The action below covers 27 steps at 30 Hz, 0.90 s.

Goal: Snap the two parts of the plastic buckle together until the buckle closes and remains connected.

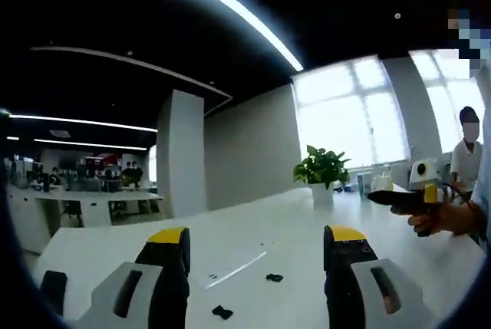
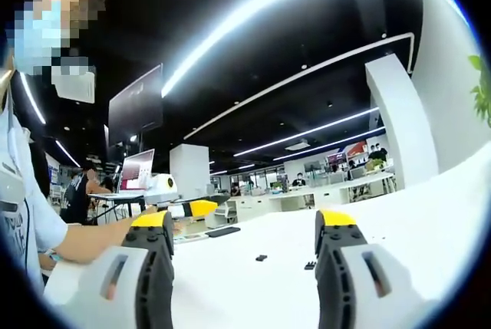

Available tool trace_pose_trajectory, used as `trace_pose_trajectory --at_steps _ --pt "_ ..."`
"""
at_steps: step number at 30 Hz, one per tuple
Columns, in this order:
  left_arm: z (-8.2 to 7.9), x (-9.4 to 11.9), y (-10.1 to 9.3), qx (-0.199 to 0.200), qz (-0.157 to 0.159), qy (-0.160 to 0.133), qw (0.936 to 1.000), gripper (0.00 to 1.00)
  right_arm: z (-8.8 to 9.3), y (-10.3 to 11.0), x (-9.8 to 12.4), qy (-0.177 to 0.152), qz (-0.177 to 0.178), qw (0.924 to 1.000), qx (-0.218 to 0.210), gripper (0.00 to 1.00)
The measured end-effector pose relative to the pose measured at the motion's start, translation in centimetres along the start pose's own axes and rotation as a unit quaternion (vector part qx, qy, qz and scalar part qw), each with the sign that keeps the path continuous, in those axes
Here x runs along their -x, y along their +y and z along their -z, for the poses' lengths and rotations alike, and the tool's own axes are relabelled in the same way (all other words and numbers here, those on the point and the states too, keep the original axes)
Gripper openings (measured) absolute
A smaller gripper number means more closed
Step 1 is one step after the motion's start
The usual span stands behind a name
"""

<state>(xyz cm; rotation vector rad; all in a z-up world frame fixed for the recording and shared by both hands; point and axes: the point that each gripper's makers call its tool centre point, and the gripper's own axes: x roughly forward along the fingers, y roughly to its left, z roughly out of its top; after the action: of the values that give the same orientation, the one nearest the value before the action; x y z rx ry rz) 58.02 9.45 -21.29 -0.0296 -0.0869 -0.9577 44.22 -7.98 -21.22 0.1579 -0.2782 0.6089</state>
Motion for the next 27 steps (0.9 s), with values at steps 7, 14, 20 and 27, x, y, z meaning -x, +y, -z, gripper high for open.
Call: trace_pose_trajectory --at_steps 7,14,20,27 --pt "0.0 -1.8 1.0 -0.002 0.005 0.013 0.9999 0.72 0.3 -0.2 -0.1 0.005 0.002 1.0000 0.000 0.77" --pt "2.1 -1.8 3.4 0.013 -0.014 0.026 0.9995 0.70 0.3 -0.4 0.0 0.005 0.004 1.0000 0.002 0.77" --pt "3.8 -1.6 5.0 0.017 -0.035 0.042 0.9984 0.66 0.7 0.0 -0.2 0.011 -0.001 0.9999 0.001 0.77" --pt "5.5 -2.0 6.1 0.014 -0.042 0.062 0.9971 0.64 0.7 0.3 -0.2 0.013 -0.007 0.9999 0.005 0.77"
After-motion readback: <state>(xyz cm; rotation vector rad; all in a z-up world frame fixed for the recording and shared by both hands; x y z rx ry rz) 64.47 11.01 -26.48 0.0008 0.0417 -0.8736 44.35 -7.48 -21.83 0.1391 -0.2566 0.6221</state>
